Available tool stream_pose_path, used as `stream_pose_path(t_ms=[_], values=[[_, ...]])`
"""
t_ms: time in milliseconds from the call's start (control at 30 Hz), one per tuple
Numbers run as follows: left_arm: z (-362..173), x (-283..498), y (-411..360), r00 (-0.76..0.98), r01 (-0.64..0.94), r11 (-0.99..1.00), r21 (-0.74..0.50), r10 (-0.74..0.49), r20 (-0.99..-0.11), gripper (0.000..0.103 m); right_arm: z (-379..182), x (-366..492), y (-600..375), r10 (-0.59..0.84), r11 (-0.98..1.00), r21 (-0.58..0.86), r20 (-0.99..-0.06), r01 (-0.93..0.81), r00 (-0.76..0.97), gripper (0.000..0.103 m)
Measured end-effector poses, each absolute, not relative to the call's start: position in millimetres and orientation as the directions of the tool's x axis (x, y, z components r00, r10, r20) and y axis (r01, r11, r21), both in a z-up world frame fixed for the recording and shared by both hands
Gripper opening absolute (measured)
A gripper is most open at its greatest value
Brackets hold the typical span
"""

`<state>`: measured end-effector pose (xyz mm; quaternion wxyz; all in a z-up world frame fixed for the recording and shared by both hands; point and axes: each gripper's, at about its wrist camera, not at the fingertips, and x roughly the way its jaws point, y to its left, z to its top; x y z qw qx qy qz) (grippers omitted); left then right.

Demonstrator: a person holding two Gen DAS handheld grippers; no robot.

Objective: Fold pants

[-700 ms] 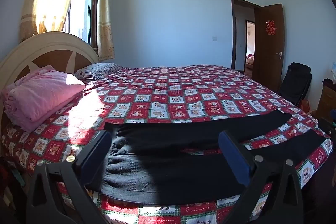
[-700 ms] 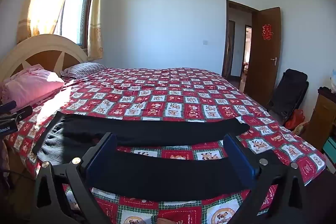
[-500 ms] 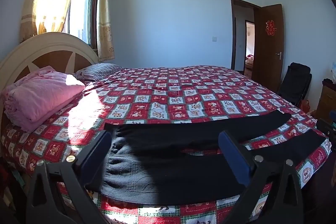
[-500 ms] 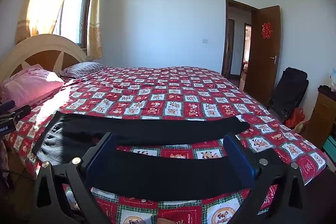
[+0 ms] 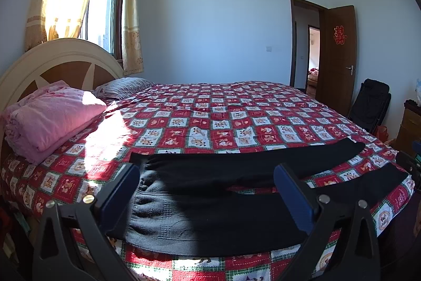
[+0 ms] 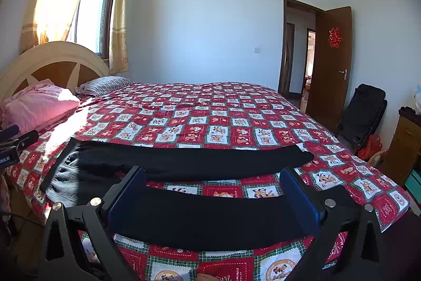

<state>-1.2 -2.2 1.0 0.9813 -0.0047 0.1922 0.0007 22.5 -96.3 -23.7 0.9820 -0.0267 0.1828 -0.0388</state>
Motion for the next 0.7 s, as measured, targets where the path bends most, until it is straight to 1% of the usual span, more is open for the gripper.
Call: stream_pose_path(t_ms=[700], values=[[-4.9, 0.3, -1.3, 0.924, -0.003, 1.0, -0.015, -0.003, -0.382, 0.103, -28.4, 25.3, -94.6, -0.085, 0.995, -0.073, -0.373, 0.062, 0.924, 0.102]])
